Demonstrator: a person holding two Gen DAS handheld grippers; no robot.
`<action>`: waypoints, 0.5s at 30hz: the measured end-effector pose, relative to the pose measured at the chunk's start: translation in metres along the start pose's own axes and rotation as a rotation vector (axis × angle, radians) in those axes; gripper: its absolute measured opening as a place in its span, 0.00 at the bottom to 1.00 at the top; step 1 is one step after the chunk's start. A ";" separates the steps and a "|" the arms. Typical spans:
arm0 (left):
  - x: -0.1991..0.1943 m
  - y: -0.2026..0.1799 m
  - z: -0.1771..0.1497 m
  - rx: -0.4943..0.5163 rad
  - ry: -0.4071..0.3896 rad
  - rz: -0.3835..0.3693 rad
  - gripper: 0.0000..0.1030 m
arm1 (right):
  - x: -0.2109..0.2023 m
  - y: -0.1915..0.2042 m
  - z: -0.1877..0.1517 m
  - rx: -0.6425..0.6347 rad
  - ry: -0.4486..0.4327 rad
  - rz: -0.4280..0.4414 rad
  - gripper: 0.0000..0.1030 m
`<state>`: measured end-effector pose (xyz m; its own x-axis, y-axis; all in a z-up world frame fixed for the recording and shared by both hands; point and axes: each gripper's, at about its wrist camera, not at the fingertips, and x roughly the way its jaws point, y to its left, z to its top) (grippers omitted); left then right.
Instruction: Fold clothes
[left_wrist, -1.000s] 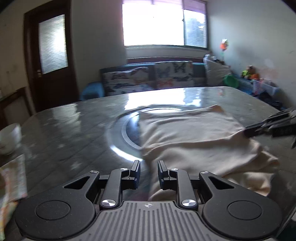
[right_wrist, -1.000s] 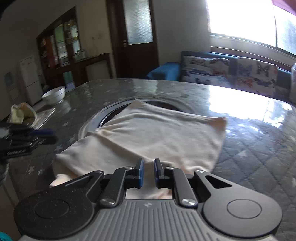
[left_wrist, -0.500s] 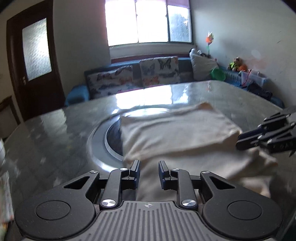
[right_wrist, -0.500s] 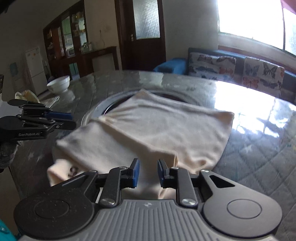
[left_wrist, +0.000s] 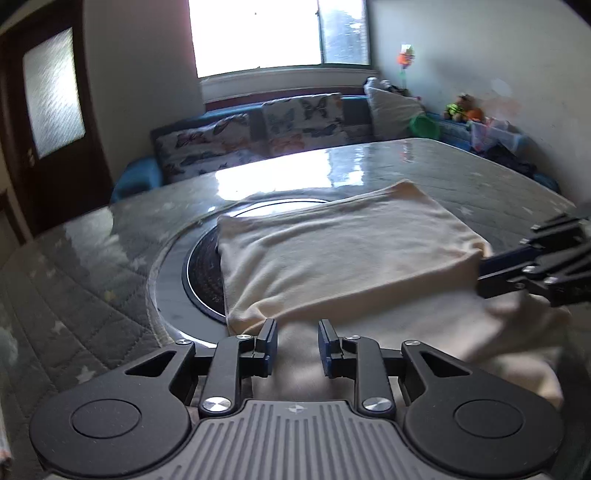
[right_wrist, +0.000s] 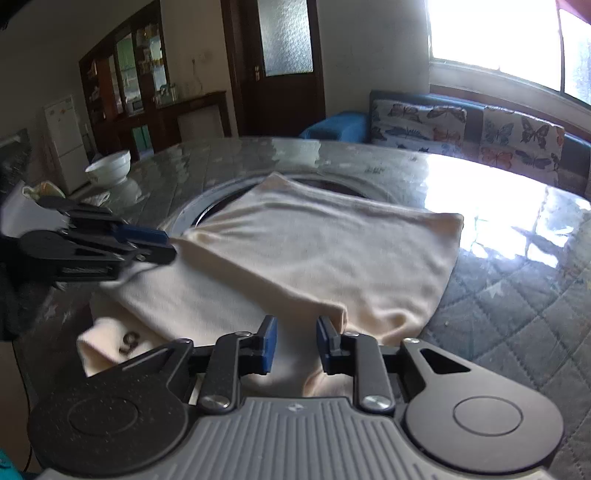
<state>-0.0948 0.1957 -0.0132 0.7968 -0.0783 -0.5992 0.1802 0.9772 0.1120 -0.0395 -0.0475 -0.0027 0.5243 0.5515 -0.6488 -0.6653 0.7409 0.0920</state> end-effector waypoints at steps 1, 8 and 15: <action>-0.008 -0.002 -0.003 0.018 -0.005 -0.007 0.27 | 0.000 0.001 -0.003 -0.016 0.006 -0.004 0.24; -0.065 -0.018 -0.035 0.163 -0.026 -0.069 0.43 | -0.021 0.014 -0.005 -0.085 0.005 0.022 0.35; -0.073 -0.049 -0.054 0.368 -0.049 -0.067 0.43 | -0.042 0.026 -0.011 -0.184 0.024 0.034 0.50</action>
<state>-0.1933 0.1637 -0.0174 0.8015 -0.1576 -0.5769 0.4207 0.8342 0.3566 -0.0849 -0.0563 0.0185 0.4890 0.5640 -0.6655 -0.7693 0.6385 -0.0242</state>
